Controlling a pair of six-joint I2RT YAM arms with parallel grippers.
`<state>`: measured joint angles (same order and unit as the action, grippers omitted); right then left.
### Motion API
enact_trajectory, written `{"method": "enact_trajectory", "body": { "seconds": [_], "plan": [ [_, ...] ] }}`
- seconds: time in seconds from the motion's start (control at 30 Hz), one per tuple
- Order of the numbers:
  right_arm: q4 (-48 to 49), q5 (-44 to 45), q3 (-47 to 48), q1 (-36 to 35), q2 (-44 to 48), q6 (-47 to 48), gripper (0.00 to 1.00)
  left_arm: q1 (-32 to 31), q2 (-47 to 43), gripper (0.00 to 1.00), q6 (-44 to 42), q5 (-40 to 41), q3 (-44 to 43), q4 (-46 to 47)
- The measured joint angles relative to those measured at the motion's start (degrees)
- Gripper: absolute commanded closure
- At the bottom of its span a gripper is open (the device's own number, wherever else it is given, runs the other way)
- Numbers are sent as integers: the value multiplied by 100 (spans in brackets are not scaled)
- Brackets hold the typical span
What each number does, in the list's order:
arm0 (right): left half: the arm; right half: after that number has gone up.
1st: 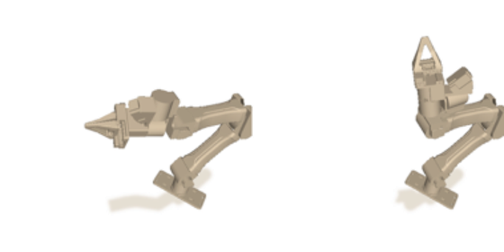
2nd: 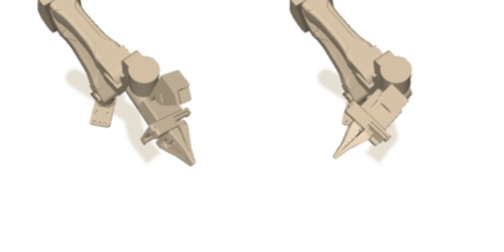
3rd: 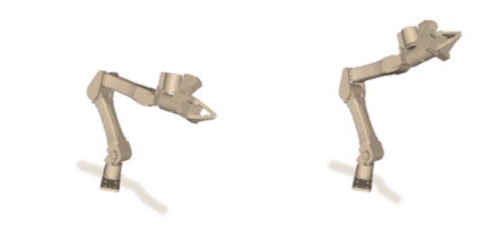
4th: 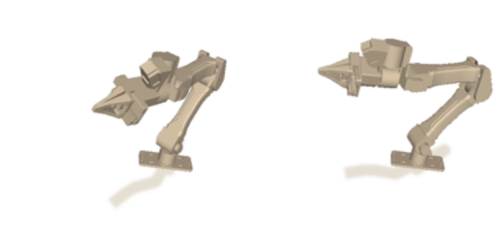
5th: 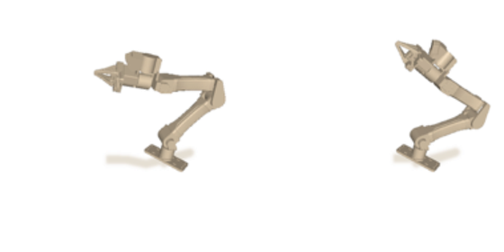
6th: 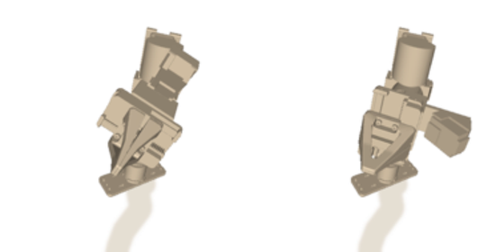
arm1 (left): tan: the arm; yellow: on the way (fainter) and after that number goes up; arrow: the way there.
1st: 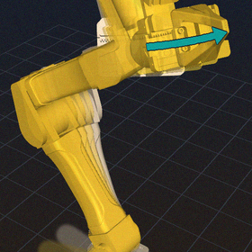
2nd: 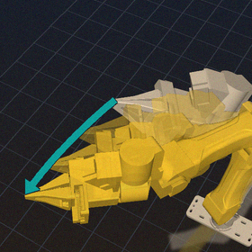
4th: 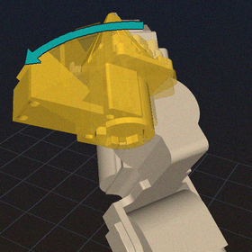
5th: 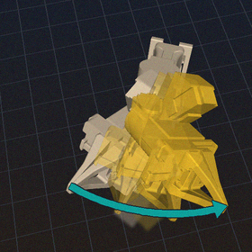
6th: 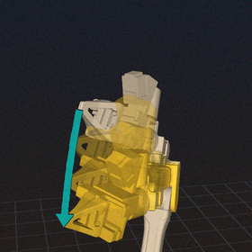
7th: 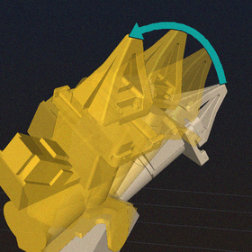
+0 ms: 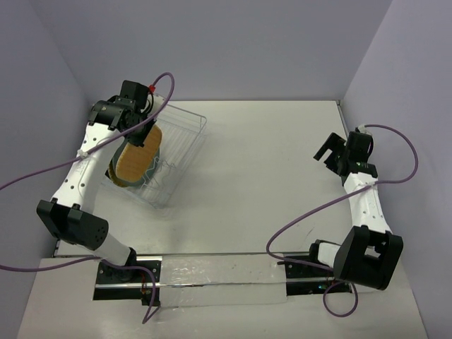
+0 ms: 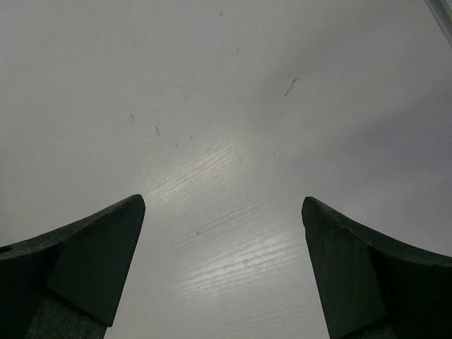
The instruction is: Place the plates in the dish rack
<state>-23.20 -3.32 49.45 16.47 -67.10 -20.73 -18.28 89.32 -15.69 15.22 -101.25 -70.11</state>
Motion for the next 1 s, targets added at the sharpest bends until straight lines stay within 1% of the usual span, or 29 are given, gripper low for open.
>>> {"method": "enact_trajectory", "body": {
  "seconds": [0.13,0.4,0.67,1.0],
  "plan": [
    [1,39,0,0,-133,-2,0,0,112,100,68,-107,-2,2],
    [2,160,0,0,-306,-1,0,2,462,100,273,-33,48,3],
    [2,199,0,0,-409,-2,0,50,479,100,463,108,46,3],
    [2,281,0,0,-476,-5,0,249,485,100,630,-24,46,5]
  ]
}}
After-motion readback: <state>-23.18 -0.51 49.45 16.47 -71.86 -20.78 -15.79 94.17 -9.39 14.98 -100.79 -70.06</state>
